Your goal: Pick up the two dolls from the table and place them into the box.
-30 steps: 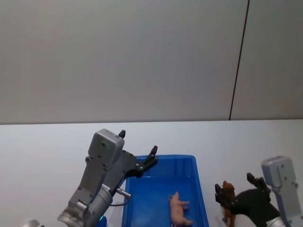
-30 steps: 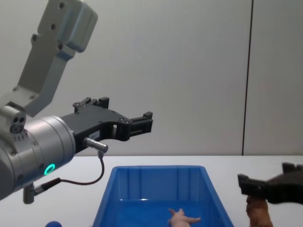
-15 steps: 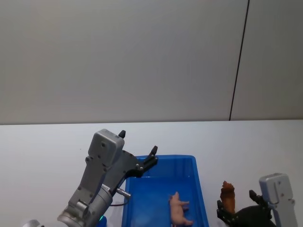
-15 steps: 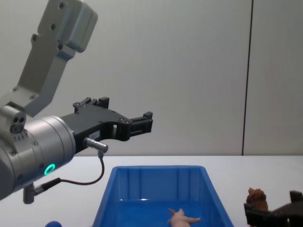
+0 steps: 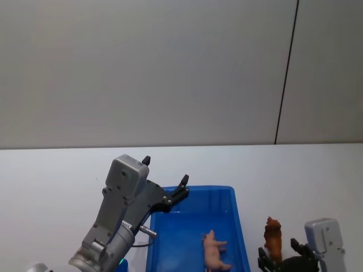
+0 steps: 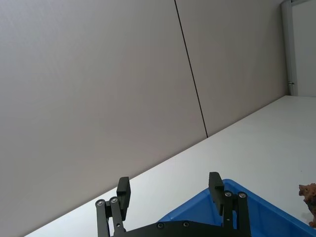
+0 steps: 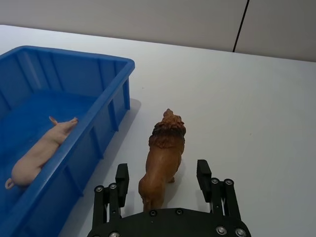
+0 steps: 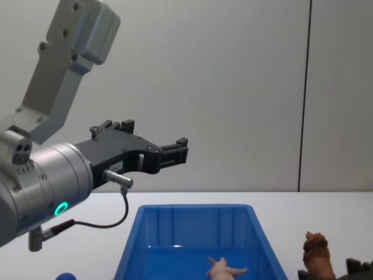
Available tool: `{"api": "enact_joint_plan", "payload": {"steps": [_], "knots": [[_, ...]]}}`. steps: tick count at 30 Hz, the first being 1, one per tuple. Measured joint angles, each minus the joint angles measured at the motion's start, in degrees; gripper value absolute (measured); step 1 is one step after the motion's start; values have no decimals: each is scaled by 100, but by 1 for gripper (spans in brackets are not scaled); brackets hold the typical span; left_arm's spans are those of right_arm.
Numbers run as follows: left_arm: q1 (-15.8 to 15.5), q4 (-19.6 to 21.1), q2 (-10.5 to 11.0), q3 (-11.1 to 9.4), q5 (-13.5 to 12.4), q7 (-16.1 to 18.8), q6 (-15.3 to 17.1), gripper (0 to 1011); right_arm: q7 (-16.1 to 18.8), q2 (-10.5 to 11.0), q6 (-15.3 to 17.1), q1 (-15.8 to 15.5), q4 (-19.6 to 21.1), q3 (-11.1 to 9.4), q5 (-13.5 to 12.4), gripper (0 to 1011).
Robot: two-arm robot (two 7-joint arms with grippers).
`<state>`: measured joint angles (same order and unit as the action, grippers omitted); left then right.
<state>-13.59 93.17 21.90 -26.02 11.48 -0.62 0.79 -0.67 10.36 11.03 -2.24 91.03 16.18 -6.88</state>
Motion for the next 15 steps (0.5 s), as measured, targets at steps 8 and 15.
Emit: {"api": "enact_joint_plan", "payload": {"steps": [8, 15], "knots": [[0, 0, 0, 0, 0, 0, 0, 1001, 23, -65, -135, 93, -269, -17, -42, 643], [0, 0, 0, 0, 0, 0, 0, 1001, 22, -75, -206, 136, -380, -73, -97, 400]]}}
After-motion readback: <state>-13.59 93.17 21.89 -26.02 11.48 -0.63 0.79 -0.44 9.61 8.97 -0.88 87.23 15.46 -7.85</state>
